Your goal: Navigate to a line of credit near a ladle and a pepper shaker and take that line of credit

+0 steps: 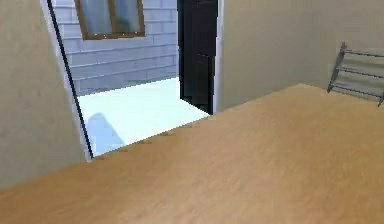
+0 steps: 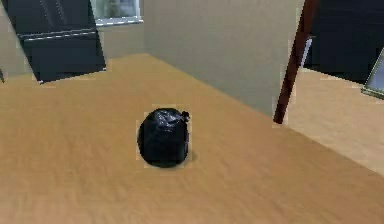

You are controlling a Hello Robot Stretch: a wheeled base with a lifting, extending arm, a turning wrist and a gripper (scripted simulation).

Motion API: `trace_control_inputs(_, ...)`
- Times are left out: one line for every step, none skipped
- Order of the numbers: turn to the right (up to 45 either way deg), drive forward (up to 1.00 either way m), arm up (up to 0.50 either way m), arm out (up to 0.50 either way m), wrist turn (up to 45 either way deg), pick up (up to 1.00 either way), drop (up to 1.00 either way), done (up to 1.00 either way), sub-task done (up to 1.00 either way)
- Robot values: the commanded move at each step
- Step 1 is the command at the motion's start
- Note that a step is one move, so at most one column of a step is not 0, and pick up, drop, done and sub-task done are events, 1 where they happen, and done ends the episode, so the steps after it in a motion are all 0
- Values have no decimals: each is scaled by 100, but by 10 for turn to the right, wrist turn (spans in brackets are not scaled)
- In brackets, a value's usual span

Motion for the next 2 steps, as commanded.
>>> trace_control_inputs(-270, 0, 0, 0, 0, 0, 0, 0, 0)
trace_control_inputs(0, 100, 0, 0, 0, 0, 0, 0, 0)
